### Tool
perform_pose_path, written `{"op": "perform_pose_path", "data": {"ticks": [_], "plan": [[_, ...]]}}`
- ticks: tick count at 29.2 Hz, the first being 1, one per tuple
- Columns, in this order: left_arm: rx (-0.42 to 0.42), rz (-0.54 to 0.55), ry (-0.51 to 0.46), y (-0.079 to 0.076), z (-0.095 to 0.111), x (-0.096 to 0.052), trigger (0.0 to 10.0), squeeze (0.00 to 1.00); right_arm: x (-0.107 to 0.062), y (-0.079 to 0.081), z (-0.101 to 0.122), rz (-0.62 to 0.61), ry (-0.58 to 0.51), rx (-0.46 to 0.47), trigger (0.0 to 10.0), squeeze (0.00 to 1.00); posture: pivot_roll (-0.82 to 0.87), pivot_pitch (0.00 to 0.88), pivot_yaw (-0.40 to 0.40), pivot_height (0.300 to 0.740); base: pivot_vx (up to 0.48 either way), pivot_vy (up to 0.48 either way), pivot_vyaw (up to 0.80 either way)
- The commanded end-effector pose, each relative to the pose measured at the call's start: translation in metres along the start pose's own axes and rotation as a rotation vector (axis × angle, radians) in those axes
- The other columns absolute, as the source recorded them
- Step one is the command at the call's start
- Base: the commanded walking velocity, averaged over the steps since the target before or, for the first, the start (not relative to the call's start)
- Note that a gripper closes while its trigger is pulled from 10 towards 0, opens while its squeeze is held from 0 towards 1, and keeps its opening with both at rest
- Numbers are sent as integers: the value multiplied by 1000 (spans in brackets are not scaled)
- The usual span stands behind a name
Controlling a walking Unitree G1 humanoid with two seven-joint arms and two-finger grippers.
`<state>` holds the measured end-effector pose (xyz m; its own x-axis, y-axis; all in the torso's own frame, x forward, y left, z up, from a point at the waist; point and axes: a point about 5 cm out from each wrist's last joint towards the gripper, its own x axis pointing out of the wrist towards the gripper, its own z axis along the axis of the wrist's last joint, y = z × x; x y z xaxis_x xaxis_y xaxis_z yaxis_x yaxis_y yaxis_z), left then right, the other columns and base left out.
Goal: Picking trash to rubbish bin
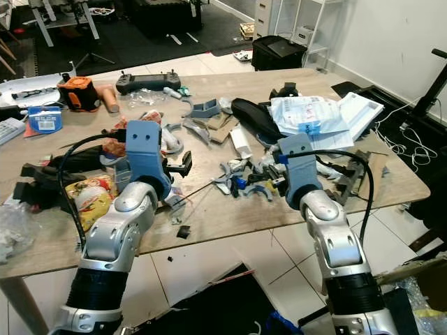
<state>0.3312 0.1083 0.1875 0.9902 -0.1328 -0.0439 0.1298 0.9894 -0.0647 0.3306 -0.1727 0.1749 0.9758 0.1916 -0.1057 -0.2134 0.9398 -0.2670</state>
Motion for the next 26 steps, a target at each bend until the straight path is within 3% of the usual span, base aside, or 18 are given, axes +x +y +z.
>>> {"op": "perform_pose_path", "data": {"ticks": [1,3,4,6,8,10,11,12,13,14,20,26], "plan": [[-5,-2,11,0,-4,-2,10000,0,-3,-11,-14,-69,54,0,10000,1000,-23,114,-11,740,0,0,0],[-3,-14,0,-2,-2,-2,10000,0,-2,-20,-20,-145,46,70,10000,1000,-23,116,-8,740,0,0,0],[12,-75,-28,-8,1,-4,10000,0,0,-27,-30,-201,47,150,10000,1000,-19,121,-5,740,0,0,0],[20,-101,-37,-10,1,-4,10000,0,0,-28,-33,-211,55,167,10000,1000,-19,121,-5,740,0,0,0],[96,-200,-84,-19,5,-8,10000,0,3,-29,-37,-224,67,165,10000,1000,-19,121,-5,740,0,0,0],[256,-294,-121,-26,4,-12,10000,0,6,-28,-41,-230,87,178,10000,1000,-18,119,0,740,0,0,0],[288,-344,-130,-30,3,-14,10000,0,8,-27,-45,-235,101,180,10000,616,-17,116,1,740,0,0,0],[300,-376,-133,-33,2,-15,10000,0,10,-27,-47,-238,111,180,10000,616,-17,116,1,740,0,0,0],[293,-392,-135,-35,2,-15,10000,0,11,-26,-48,-238,120,174,10000,137,-17,116,1,740,0,0,0],[280,-412,-136,-37,3,-16,10000,0,12,-26,-49,-239,124,172,10000,0,-13,112,-1,740,0,0,0],[170,-629,-92,-57,-2,-30,10000,0,18,-23,-54,-260,140,154,10000,0,-8,94,-8,740,0,0,0],[154,-747,-74,-65,-8,-40,10000,0,19,-27,-60,-304,156,115,10000,0,-11,88,-14,740,0,0,0]]}}
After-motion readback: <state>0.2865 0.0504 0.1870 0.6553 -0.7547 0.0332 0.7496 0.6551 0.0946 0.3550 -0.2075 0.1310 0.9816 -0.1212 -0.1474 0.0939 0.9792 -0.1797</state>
